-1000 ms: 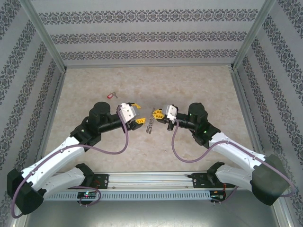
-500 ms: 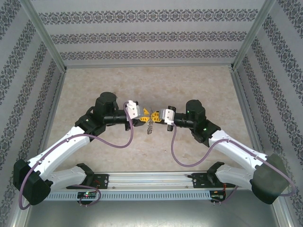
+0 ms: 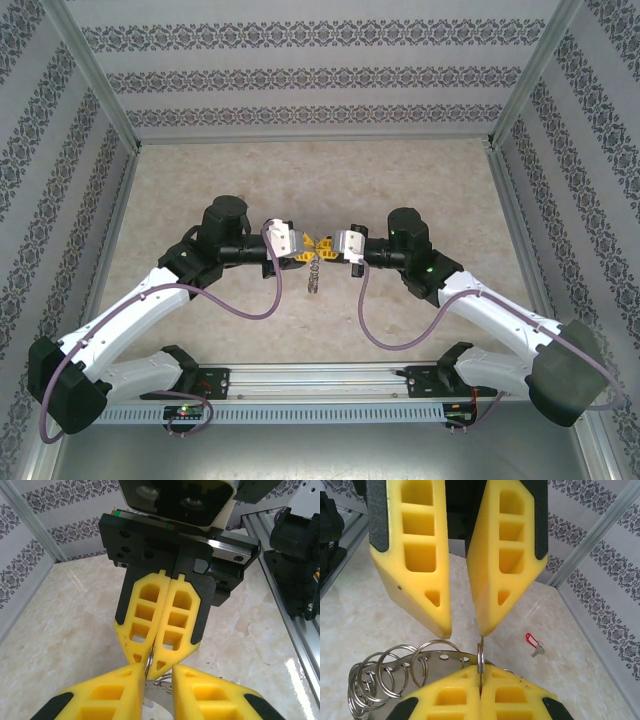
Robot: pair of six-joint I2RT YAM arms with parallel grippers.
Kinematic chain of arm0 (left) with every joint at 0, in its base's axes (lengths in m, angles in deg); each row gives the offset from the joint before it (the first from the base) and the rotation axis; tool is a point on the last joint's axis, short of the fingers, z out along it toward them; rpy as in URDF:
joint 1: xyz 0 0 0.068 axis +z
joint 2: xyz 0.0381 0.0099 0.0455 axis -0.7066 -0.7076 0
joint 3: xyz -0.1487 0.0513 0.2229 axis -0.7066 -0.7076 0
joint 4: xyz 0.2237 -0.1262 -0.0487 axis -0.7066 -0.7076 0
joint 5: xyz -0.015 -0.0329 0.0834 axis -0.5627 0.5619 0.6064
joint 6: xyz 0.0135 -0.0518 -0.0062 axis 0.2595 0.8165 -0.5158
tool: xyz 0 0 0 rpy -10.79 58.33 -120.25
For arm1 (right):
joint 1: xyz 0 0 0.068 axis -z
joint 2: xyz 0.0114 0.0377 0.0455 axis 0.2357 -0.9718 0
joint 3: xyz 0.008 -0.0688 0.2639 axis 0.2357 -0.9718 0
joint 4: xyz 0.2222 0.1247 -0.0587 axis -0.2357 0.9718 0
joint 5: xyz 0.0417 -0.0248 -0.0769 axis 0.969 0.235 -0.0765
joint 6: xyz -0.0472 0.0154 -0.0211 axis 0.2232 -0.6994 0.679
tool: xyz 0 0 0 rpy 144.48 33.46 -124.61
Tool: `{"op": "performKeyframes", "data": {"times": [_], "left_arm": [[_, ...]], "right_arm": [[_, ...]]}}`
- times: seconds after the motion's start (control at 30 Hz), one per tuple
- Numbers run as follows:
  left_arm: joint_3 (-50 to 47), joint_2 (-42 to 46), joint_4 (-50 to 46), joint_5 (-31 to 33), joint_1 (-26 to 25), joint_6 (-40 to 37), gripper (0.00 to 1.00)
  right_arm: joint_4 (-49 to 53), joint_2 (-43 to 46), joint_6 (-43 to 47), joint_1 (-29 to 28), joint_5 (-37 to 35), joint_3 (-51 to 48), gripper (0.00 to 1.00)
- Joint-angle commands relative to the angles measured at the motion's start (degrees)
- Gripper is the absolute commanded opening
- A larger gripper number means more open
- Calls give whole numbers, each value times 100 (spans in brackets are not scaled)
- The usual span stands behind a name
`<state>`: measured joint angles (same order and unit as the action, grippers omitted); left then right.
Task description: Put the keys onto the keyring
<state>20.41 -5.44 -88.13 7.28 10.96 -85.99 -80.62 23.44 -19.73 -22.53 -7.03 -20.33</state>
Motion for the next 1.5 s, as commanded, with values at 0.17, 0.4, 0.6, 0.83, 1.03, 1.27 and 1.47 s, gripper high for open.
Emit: {"op": "performKeyframes", "data": {"times": [0.17, 0.4, 0.6, 0.83, 1.03, 1.27, 1.47], "left_arm": [[40, 9, -275, 193, 42, -461, 19], [41, -32, -454, 321, 42, -637, 18], [-55, 59, -279, 319, 40, -672, 0], [-352, 251, 143, 201, 42, -914, 0], [-709, 459, 602, 351, 40, -1210, 0], [-722, 469, 614, 304, 42, -1553, 0], [-756, 409, 778, 217, 42, -1538, 0]], "right_arm": [[0, 46, 157, -189, 240, 306, 0], [48, 107, 163, -227, 201, 324, 0], [36, 116, 124, -273, 220, 348, 0], [308, 138, 242, -311, 181, 342, 13], [691, 350, 477, -307, -93, 195, 22], [1070, 677, 517, -282, -173, 28, 31], [1091, 736, 445, -282, -172, -81, 38]]}}
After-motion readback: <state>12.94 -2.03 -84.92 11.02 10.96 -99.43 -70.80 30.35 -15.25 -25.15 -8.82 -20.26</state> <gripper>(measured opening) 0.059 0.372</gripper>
